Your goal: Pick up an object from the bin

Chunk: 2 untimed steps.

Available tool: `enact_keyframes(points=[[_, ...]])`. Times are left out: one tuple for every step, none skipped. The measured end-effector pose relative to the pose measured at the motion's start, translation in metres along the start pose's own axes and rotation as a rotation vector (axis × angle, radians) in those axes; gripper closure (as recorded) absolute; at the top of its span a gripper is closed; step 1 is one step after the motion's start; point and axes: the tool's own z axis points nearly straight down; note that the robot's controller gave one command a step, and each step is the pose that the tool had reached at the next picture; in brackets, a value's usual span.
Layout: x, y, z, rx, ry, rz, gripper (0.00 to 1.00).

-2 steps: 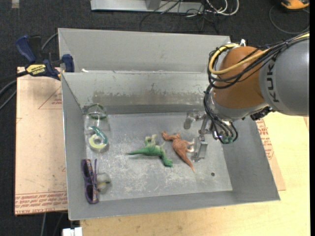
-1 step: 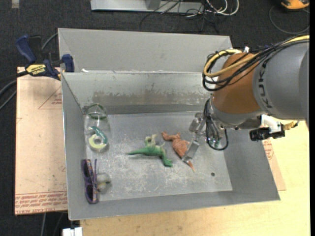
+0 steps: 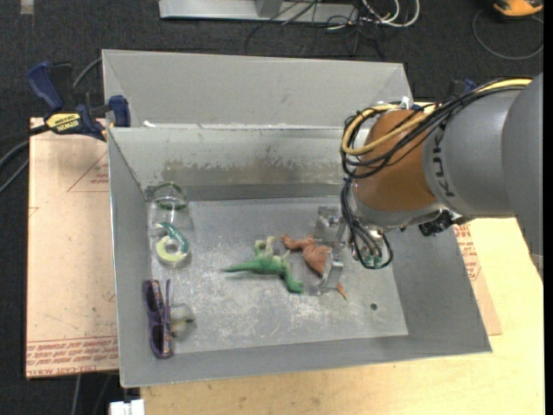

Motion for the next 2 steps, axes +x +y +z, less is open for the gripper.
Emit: enact_keyframes(points=[[0.0117, 0.0028, 0.0091, -0.001, -0.001, 0.494, 1.00], [0.0116, 0.0029, 0.0090, -0.001, -0.001, 0.493, 1.00]])
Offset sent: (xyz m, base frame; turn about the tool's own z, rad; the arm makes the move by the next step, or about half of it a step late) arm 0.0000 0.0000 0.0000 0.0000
